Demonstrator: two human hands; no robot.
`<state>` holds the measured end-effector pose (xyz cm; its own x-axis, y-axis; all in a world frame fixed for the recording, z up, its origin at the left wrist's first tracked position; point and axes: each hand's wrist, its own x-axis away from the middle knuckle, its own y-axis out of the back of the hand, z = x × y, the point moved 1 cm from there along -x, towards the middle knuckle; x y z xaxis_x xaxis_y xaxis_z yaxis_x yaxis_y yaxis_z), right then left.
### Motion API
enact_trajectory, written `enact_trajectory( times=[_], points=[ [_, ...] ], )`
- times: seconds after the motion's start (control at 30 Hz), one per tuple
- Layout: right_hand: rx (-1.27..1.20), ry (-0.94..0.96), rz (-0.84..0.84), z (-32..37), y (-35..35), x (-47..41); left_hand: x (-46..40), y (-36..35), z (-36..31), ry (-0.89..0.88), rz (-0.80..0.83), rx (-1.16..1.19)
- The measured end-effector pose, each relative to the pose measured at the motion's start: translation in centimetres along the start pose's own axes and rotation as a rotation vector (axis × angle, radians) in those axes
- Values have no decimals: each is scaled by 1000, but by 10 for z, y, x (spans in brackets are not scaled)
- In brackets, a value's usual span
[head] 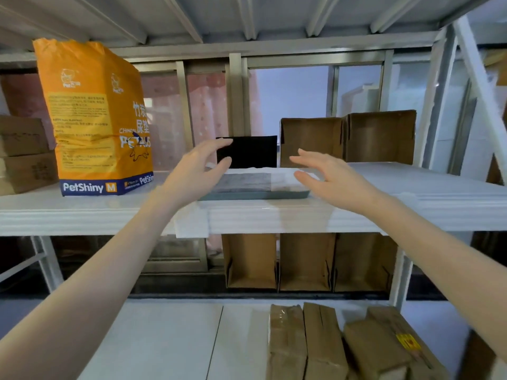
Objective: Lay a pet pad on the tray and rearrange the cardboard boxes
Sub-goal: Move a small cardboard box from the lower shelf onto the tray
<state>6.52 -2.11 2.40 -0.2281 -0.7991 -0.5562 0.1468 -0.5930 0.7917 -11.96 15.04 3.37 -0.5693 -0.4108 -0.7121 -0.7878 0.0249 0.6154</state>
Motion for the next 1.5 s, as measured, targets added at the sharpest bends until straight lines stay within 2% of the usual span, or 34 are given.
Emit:
enact_trajectory(
  times=[0.2,0.4,0.63,0.73,0.83,1.17,1.5],
  points=[
    [8,-1,20,-8,27,51,25,-37,-56,-93,198,51],
    [52,-27,22,-28,40,105,61,-84,-105,-155,201,74],
    [100,-122,126,-59,31,170,113,-144,-139,-290,355,74],
    [104,-157,172,-77,16,191,132,-174,-136,-356,492,38],
    [103,-205,224,-95,-6,206,145,-205,-126,-318,587,40],
    [14,-518,357,-175,-105,232,163,-317,-53,-98,728,4],
    [59,-744,508,-242,-212,250,185,-413,0,-85,916,49]
  ],
)
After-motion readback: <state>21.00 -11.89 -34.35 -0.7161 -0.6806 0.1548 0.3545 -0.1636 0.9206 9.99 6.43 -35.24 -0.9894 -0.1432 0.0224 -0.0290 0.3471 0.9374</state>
